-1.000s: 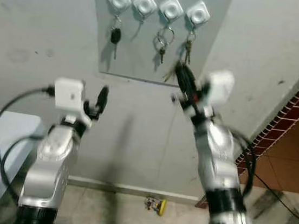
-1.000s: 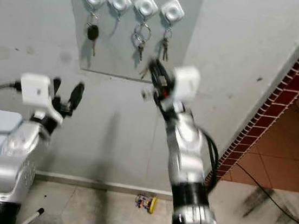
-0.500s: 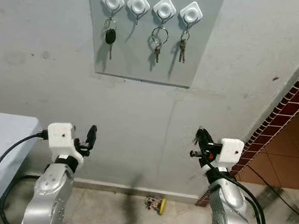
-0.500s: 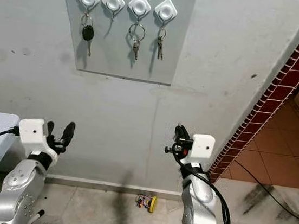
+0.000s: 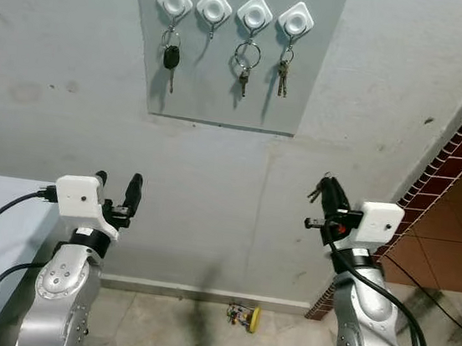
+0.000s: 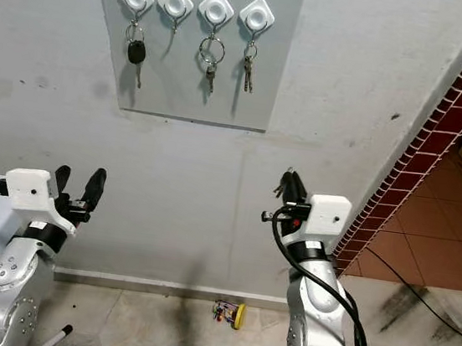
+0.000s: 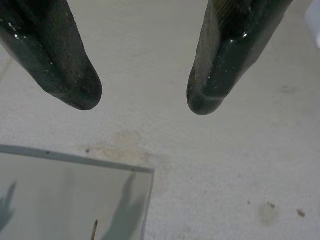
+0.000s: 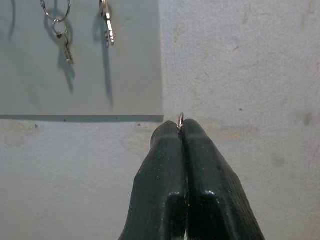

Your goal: Hang keys on a hook

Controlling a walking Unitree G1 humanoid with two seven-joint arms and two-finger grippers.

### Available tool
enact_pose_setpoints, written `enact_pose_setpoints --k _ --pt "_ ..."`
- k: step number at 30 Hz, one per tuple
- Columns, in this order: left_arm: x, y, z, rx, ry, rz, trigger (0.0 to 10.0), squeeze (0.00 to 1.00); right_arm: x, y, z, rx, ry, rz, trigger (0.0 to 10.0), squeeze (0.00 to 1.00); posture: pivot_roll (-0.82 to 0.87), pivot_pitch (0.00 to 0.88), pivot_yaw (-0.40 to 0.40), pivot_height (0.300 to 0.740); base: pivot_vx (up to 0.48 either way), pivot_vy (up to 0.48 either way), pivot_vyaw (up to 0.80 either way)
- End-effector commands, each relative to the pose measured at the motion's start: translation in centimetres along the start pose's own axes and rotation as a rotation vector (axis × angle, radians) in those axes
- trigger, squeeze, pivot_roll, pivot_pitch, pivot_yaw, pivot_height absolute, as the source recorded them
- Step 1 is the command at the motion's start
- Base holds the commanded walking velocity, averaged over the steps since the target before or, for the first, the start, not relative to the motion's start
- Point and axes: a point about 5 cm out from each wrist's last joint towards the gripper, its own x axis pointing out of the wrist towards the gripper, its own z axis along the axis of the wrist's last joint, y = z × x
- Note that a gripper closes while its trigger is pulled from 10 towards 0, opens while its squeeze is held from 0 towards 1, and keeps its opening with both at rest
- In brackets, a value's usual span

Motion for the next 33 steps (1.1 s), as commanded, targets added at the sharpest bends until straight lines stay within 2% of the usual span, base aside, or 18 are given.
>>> enact_pose_setpoints --k 1,7,8,10,11,18,25,33 --pt "-0.1 0.0 0.2 0.006 0.002 -0.005 10.0 0.00 0.1 0.2 0.4 -0.009 -0.007 0.005 10.0 0.00 -0.12 0.014 0.031 0.740 0.000 0.000 0.00" --pt "-0.1 -0.1 0.9 0.017 -0.008 -0.047 10.0 0.00 -0.3 0.1 0.7 -0.025 0.014 0.030 10.0 0.00 -0.12 0.014 0.032 0.740 0.000 0.000 0.00" --pt "0.2 -0.2 0.4 0.074 0.005 -0.078 10.0 0.00 -0.1 0.4 0.1 -0.051 0.044 0.100 10.0 0.00 -0.13 0.015 0.036 0.740 0.000 0.000 0.00" --pt "0.3 -0.3 0.2 0.091 0.009 -0.087 10.0 0.00 -0.1 0.4 -0.1 -0.058 0.056 0.120 10.0 0.00 -0.13 0.015 0.036 0.740 0.000 0.000 0.00" --pt "0.1 -1.1 -0.5 0.116 0.036 -0.142 10.0 0.00 0.0 0.8 -0.5 -0.061 0.073 0.151 10.0 0.00 -0.13 0.016 0.034 0.740 0.000 0.000 0.00" --pt "-0.5 -2.4 -1.5 0.122 0.073 -0.216 10.0 0.00 -0.2 2.0 -1.4 -0.052 0.109 0.216 10.0 0.00 -0.13 0.021 0.031 0.740 0.000 0.000 0.00" --pt "-0.8 -2.1 -2.2 0.135 0.096 -0.214 10.0 0.00 -0.7 1.9 -2.1 -0.051 0.134 0.224 10.0 0.00 -0.13 0.025 0.025 0.740 0.000 0.000 0.00" --pt "-0.4 -1.2 -2.0 0.078 0.103 -0.149 10.0 0.00 -0.6 1.7 -2.1 -0.047 0.136 0.206 10.0 0.00 -0.13 0.023 0.025 0.740 0.000 0.032 0.00"
